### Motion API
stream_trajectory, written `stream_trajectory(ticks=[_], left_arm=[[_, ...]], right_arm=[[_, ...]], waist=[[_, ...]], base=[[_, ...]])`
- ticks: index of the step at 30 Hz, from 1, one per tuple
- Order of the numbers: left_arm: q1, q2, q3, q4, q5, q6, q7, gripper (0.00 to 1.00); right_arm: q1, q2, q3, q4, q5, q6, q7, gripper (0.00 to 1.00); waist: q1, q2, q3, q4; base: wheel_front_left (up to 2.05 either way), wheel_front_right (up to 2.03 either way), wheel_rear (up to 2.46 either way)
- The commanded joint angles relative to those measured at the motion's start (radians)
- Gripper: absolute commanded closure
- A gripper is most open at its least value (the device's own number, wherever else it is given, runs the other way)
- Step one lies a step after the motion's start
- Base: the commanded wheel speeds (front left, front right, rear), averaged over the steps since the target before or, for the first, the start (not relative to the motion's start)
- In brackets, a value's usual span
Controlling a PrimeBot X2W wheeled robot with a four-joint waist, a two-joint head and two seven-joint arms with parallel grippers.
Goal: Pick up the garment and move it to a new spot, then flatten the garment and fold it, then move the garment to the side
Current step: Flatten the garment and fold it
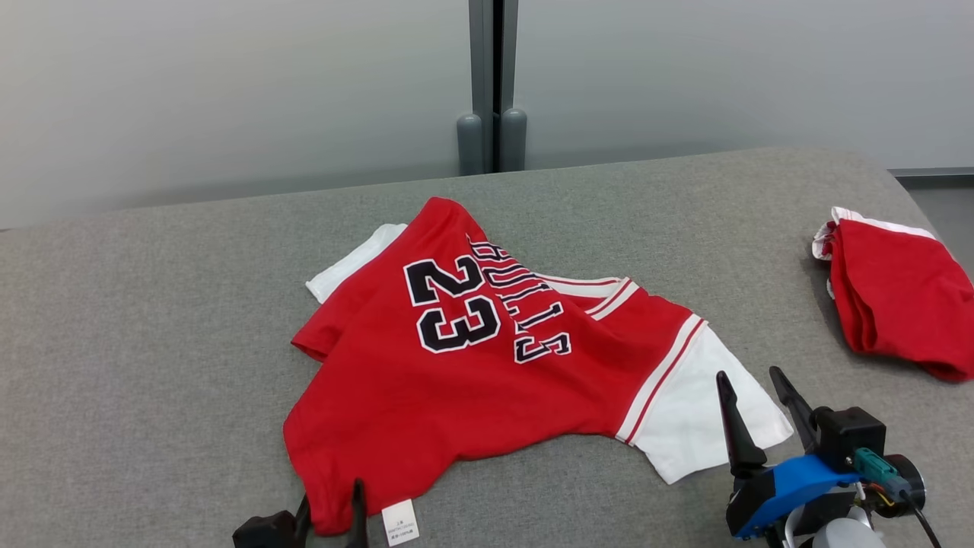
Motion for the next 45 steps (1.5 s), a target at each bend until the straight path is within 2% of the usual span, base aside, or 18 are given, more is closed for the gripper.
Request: stream_trajectory(ticks=[1, 9, 11, 12, 13, 15, 18, 22, 28, 45], left_arm=[[0.009, -0.001, 0.007, -0.001, 0.006, -0.004, 0.000, 0.02], [-0.011, -0.001, -0.016, 0.027, 0.001, -0.010, 0.001, 0.02], [-0.015, -0.001, -0.019, 0.038, -0.005, -0.007, 0.002, 0.25], [-0.017, -0.001, -0.022, 0.044, -0.004, -0.007, 0.002, 0.51], [-0.019, -0.002, -0.026, 0.049, -0.006, -0.007, 0.002, 0.62], [-0.026, -0.002, -0.031, 0.059, -0.011, -0.005, 0.002, 1.00], [-0.036, -0.002, -0.042, 0.084, -0.016, -0.014, 0.004, 1.00], [-0.052, -0.002, -0.038, 0.078, -0.013, -0.003, 0.005, 1.00], [-0.049, 0.001, -0.015, 0.054, 0.024, -0.002, 0.002, 1.00], [-0.059, 0.002, -0.015, 0.021, 0.070, -0.017, 0.002, 1.00]], right_arm=[[0.005, -0.002, -0.001, 0.001, 0.000, 0.000, 0.000, 0.00], [-0.012, -0.002, 0.006, 0.002, 0.007, 0.000, 0.000, 0.00], [-0.014, -0.002, -0.002, 0.006, 0.001, 0.000, 0.000, 0.00], [-0.015, -0.002, -0.010, 0.008, -0.005, 0.000, 0.000, 0.00], [-0.014, -0.002, -0.019, 0.011, -0.009, 0.000, 0.000, 0.00], [-0.016, -0.002, -0.043, 0.016, -0.020, 0.000, 0.000, 0.00], [-0.023, -0.003, -0.079, 0.023, -0.040, 0.000, 0.000, 0.00], [-0.025, -0.014, -0.133, 0.046, -0.056, 0.000, 0.000, 0.00], [-0.036, -0.031, -0.195, 0.136, -0.085, 0.000, 0.000, 0.00], [-0.108, -0.031, -0.263, 0.370, -0.119, 0.000, 0.001, 0.00]], waist=[[0.0000, 0.0000, 0.000, 0.003], [0.0000, 0.0000, 0.006, 0.005], [0.0000, 0.0000, 0.007, 0.000], [0.0000, 0.0000, 0.007, -0.002], [0.0000, 0.0000, 0.009, -0.004], [0.0000, 0.0000, 0.016, -0.006], [0.0000, 0.0000, 0.027, -0.008], [0.0000, 0.0000, 0.033, -0.007], [0.0000, 0.0000, 0.041, 0.011], [0.0000, 0.0000, 0.076, 0.072]], base=[[0.00, 0.00, 0.00], [0.00, 0.00, 0.00], [0.00, 0.00, 0.00], [0.00, 0.00, 0.00], [0.00, 0.00, 0.00], [0.00, 0.00, 0.00], [0.00, 0.00, 0.00], [0.00, 0.00, 0.00], [0.00, 0.00, 0.00], [0.00, 0.00, 0.00]])
